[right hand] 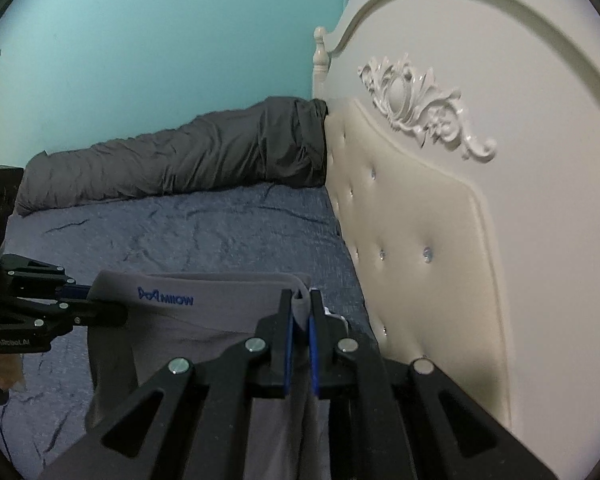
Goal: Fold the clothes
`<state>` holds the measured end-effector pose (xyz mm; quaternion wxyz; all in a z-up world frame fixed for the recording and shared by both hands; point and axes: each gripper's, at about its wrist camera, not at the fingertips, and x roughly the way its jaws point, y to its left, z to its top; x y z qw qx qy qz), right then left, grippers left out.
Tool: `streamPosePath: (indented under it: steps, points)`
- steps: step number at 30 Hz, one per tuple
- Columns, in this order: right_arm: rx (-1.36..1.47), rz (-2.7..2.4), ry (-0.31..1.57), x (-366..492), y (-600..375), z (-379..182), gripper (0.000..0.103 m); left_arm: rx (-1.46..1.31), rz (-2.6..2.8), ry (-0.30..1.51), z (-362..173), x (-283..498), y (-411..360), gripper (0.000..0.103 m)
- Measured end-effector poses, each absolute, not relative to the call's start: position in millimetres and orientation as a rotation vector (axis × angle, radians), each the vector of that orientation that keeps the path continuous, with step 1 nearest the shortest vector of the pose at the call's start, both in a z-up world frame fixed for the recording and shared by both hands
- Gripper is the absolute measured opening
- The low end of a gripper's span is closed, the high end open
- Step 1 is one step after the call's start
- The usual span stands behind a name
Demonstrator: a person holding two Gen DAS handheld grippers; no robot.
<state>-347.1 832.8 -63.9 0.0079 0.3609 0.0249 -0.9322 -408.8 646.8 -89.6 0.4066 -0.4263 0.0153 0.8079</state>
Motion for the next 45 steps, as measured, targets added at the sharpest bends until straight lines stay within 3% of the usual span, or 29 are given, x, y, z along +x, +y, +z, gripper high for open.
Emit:
streamPosePath:
  steps: [5, 9, 11, 12, 14, 15, 25, 36, 45]
  points:
    - [1.211, -2.882, 0.109, -371, 834, -94, 0.006, -1.141, 2.022, 0.038, -120, -423, 653, 0.016]
    - [1.3, -2.854, 0.072, -383, 840, -114, 0.007, -1.167, 2.033, -0.01, -137, -429, 648, 0.044]
    - [1.326, -2.855, 0.054, -385, 844, -118, 0.018, -1.16, 2.056, -0.025, -141, -429, 641, 0.056]
    - [1.301, -2.87, 0.055, -383, 845, -117, 0.022, -1.154, 2.062, -0.026, -141, -428, 638, 0.056]
    - [1.242, -2.902, 0.04, -373, 851, -109, 0.045, -1.145, 2.074, -0.028, -140, -427, 631, 0.057]
    - [1.209, -2.924, 0.024, -367, 855, -106, 0.047, -1.141, 2.081, -0.028, -139, -426, 627, 0.057]
    - [0.885, -2.91, -0.243, -266, 877, -82, 0.048, -1.095, 2.076, -0.156, -128, -394, 584, 0.059]
    - [1.004, -2.78, -0.434, -191, 864, -140, 0.045, -1.083, 2.004, -0.061, -144, -311, 583, 0.059]
    - [1.096, -2.768, -0.4, -176, 854, -161, 0.033, -1.116, 1.981, -0.033, -158, -292, 595, 0.059]
